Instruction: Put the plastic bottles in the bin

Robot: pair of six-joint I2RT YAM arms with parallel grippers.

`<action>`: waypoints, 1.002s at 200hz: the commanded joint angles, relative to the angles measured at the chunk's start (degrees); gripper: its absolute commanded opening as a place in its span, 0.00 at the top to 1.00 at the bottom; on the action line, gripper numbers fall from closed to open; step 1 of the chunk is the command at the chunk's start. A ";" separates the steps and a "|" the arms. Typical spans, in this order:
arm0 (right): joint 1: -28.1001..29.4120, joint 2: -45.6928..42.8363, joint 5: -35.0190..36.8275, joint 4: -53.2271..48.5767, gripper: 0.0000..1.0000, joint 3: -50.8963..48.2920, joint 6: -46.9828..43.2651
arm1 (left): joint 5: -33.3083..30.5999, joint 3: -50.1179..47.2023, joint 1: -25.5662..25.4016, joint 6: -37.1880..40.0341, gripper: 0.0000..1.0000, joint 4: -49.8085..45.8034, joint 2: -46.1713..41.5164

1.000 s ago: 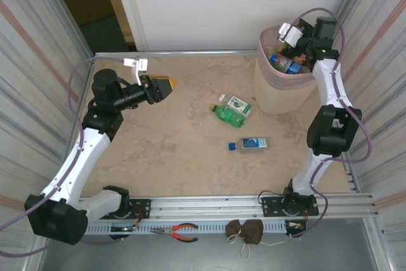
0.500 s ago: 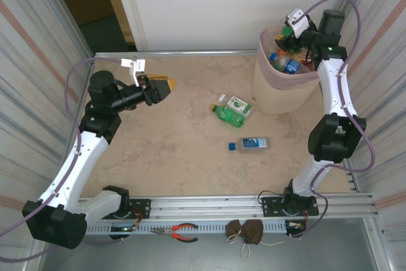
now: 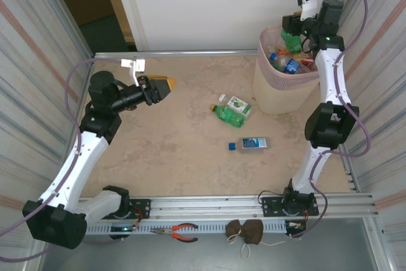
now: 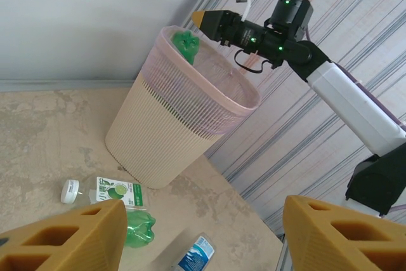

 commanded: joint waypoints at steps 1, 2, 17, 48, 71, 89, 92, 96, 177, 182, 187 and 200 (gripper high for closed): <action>0.49 0.99 -0.10 -4.38 0.56 0.15 4.55 | -0.56 -0.97 0.42 -0.82 0.34 2.55 -0.55; 0.50 0.95 -0.18 -4.43 0.57 -0.02 4.54 | -0.59 -1.00 0.46 -0.85 0.34 2.58 -0.54; 0.87 0.49 -1.67 -4.90 0.58 -2.41 4.84 | -0.70 -1.54 0.47 -1.28 0.34 3.25 -0.49; 2.18 -1.44 -2.00 -5.72 0.61 -7.88 4.49 | -0.52 -1.97 0.40 -1.87 0.34 3.90 -0.09; 2.85 -3.02 -1.11 -5.76 0.62 -11.70 4.02 | -0.62 -2.49 0.22 -2.36 0.34 4.71 0.08; 2.94 -3.50 0.43 -7.52 0.63 -12.05 3.35 | -0.53 -2.59 0.03 -2.47 0.34 4.89 0.21; 2.93 -3.61 0.65 -7.67 0.63 -13.63 3.39 | -0.53 -2.60 0.03 -2.43 0.34 4.89 0.24; 2.97 -3.70 0.96 -7.83 0.63 -14.32 3.29 | -0.61 -2.60 -0.02 -2.42 0.34 4.89 0.19; 2.73 -3.39 11.21 -14.60 0.63 -15.79 2.39 | -1.61 -3.79 -1.25 -3.12 0.35 6.55 1.22; 2.60 -3.01 11.76 -14.89 0.63 -15.30 2.49 | -1.47 -3.67 -1.32 -3.12 0.34 6.56 1.32; 2.51 -2.69 12.18 -15.29 0.63 -14.90 2.65 | -1.41 -3.59 -1.32 -3.11 0.35 6.47 1.42; 2.54 -2.62 12.08 -15.81 0.63 -13.59 3.06 | -1.41 -3.54 -1.51 -3.18 0.35 6.38 1.40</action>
